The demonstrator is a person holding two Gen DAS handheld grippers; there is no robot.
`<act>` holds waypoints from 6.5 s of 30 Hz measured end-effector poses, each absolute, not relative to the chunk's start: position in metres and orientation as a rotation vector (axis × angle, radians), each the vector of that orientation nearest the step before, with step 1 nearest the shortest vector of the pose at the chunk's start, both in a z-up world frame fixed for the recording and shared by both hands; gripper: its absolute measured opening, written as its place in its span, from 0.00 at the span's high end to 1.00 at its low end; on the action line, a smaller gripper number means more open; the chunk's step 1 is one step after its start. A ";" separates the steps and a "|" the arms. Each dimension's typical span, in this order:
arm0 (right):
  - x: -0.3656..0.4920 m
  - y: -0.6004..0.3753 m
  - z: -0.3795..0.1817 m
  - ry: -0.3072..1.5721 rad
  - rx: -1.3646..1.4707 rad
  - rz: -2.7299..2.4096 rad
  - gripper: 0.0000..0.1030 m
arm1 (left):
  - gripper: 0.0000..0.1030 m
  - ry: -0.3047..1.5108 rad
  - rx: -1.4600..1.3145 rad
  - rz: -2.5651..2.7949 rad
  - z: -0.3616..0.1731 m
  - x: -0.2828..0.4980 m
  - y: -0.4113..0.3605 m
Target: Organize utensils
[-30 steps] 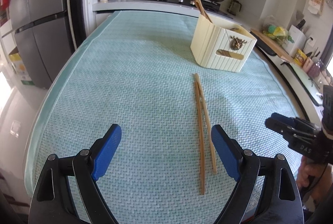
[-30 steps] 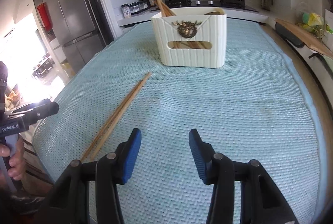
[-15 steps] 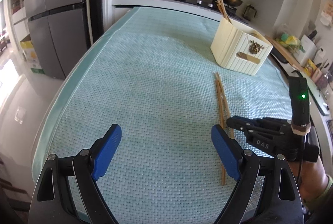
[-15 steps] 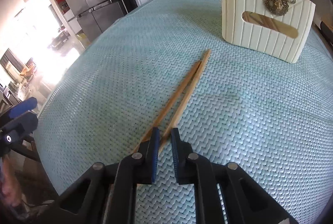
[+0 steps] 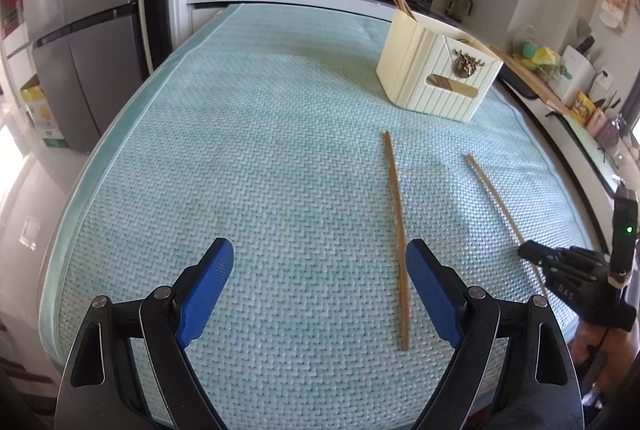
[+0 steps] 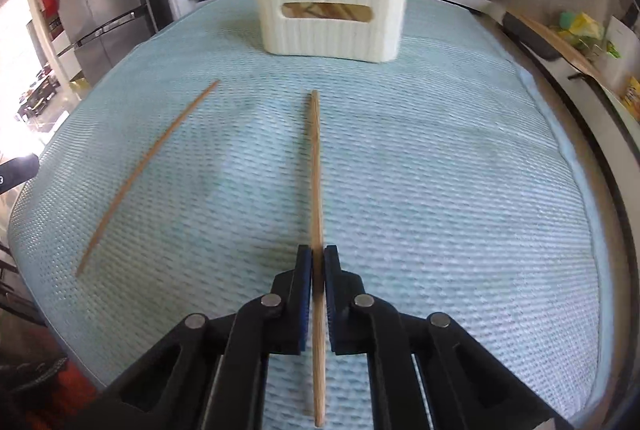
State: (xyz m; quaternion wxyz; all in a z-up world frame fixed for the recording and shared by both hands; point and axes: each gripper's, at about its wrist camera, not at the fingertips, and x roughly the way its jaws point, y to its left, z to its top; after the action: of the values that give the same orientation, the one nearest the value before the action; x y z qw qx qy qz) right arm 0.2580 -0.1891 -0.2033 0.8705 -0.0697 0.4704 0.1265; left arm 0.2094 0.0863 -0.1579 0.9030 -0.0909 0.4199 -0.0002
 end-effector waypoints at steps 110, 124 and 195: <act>0.376 -0.196 0.098 0.219 -0.129 0.442 0.94 | 0.97 0.351 -0.140 -0.294 0.089 0.385 0.028; 0.517 -0.143 -0.021 0.637 -0.114 0.567 0.94 | 0.96 0.663 -0.179 -0.228 -0.016 0.484 0.017; 0.214 -0.199 0.002 0.463 -0.080 0.281 0.00 | 0.00 0.588 0.015 0.105 -0.009 0.209 -0.011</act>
State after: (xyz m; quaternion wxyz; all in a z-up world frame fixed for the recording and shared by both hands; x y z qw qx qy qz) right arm 0.2140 -0.1989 0.0023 0.9628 -0.0393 0.2287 0.1387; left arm 0.2085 -0.0107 -0.0086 0.9557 0.0074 0.2895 0.0519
